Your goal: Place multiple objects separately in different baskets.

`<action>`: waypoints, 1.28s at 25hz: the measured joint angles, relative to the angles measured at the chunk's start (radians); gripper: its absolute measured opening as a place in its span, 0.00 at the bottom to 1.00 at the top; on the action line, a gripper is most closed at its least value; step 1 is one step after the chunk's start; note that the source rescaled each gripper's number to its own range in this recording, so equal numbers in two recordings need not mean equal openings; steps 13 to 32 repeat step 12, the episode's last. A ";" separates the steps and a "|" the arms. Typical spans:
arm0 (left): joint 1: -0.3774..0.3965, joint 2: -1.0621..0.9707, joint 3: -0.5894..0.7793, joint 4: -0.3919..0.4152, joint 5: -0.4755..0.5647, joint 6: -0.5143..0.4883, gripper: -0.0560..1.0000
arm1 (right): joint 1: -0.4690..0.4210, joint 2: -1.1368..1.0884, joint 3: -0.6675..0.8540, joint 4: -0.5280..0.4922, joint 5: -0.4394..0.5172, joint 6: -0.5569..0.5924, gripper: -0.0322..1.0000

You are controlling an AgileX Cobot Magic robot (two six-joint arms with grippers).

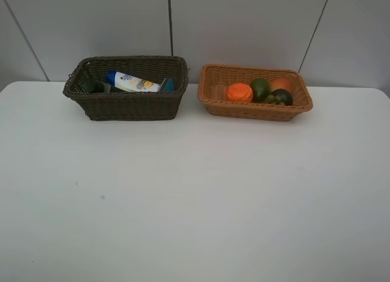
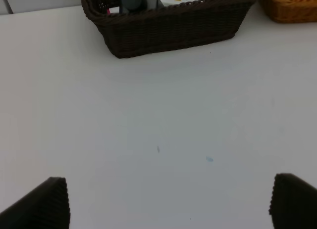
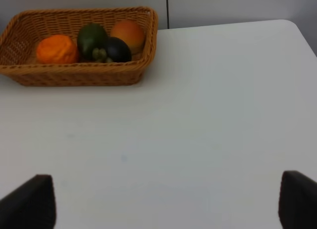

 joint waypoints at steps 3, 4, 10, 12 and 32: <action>0.000 0.000 0.000 0.000 0.000 0.000 0.99 | 0.000 0.000 0.000 0.000 0.000 0.000 1.00; 0.000 0.000 0.000 0.000 0.000 0.000 0.99 | 0.000 0.000 0.000 0.000 0.000 0.000 1.00; 0.000 0.000 0.000 0.000 0.000 0.000 0.99 | 0.000 0.000 0.000 0.000 0.000 0.000 1.00; 0.000 0.000 0.000 0.000 0.000 0.000 0.99 | 0.000 0.000 0.000 0.000 0.000 0.000 1.00; 0.000 0.000 0.000 0.000 0.000 0.000 0.99 | 0.000 0.000 0.000 0.000 0.000 0.000 1.00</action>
